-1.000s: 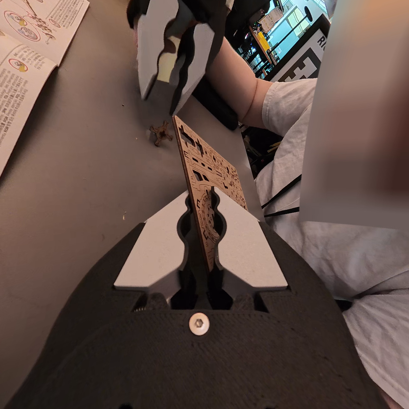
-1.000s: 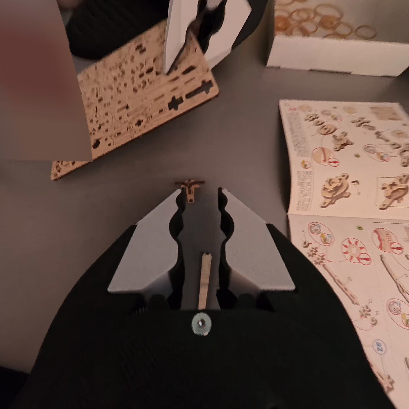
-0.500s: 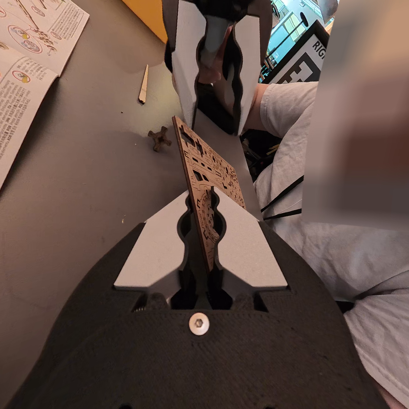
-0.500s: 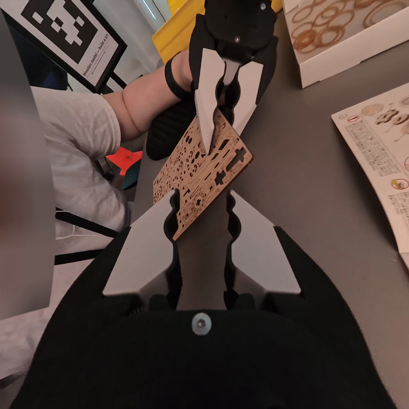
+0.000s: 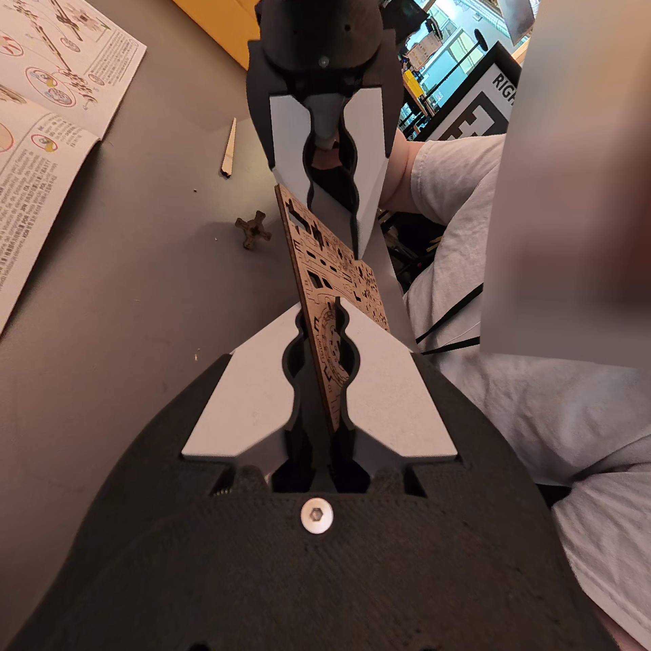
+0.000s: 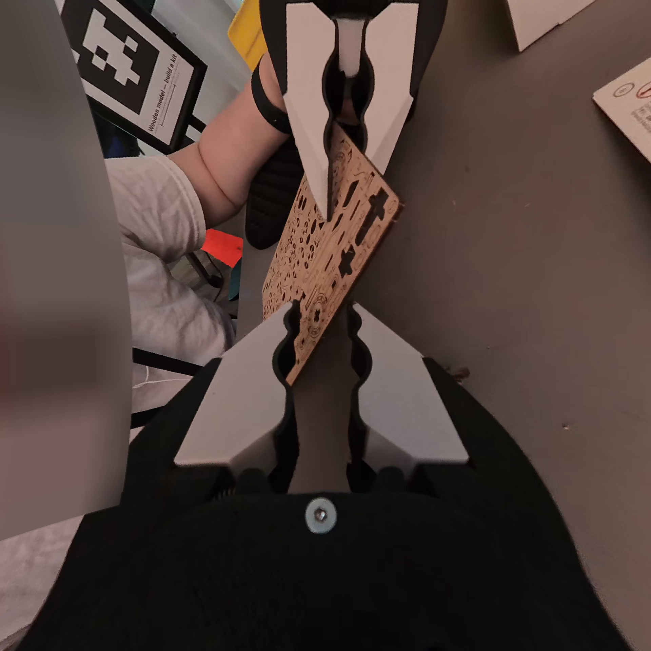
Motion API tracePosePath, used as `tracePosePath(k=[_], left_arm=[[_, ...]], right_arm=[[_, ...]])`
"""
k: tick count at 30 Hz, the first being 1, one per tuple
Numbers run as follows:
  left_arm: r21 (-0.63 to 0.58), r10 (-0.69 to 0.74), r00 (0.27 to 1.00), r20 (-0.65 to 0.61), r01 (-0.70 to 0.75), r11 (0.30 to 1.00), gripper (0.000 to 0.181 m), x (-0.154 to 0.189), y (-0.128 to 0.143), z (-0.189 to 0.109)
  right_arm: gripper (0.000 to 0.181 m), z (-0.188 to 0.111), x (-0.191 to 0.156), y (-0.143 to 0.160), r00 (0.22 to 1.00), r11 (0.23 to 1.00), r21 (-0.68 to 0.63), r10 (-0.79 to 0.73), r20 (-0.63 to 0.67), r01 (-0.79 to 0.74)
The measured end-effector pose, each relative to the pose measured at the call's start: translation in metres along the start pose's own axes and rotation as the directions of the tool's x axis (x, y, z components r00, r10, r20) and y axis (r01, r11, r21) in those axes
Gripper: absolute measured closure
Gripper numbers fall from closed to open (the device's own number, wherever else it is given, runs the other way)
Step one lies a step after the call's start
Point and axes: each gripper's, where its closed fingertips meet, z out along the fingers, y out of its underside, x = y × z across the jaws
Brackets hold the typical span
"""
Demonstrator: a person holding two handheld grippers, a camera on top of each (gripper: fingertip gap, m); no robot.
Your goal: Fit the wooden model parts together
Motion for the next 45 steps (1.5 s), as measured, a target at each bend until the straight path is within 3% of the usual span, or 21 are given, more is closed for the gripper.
tracePosePath(k=[4, 9, 14, 25, 35, 45], left_arm=[[0.001, -0.003, 1.000, 0.000, 0.003, 1.000, 0.170, 0.000, 0.000, 0.000], [-0.001, -0.007, 1.000, 0.007, 0.007, 1.000, 0.170, -0.001, 0.000, 0.001], [0.026, -0.009, 1.000, -0.017, 0.010, 1.000, 0.172, 0.003, -0.004, -0.002], [0.018, -0.019, 1.000, -0.003, 0.019, 1.000, 0.171, -0.001, -0.003, -0.002], [0.020, -0.033, 0.999, -0.020, 0.034, 0.999, 0.166, 0.004, -0.004, -0.001], [0.040, -0.027, 0.998, -0.050, 0.029, 0.999, 0.161, 0.007, -0.007, -0.001]], right_arm=[[0.168, 0.003, 0.002, 0.001, 1.000, 1.000, 0.000, 0.026, 0.000, -0.026], [0.169, 0.002, 0.003, 0.002, 0.999, 0.999, -0.004, 0.042, 0.009, -0.042], [0.164, -0.007, -0.006, -0.008, 0.991, 0.995, 0.057, 0.080, 0.105, -0.087], [0.168, -0.007, 0.004, 0.000, 0.996, 0.997, 0.016, 0.068, 0.063, -0.069], [0.173, -0.007, 0.012, 0.004, 0.999, 1.000, -0.022, -0.013, -0.042, 0.012], [0.172, 0.004, -0.002, 0.003, 0.991, 0.991, -0.034, -0.134, -0.018, 0.133]])
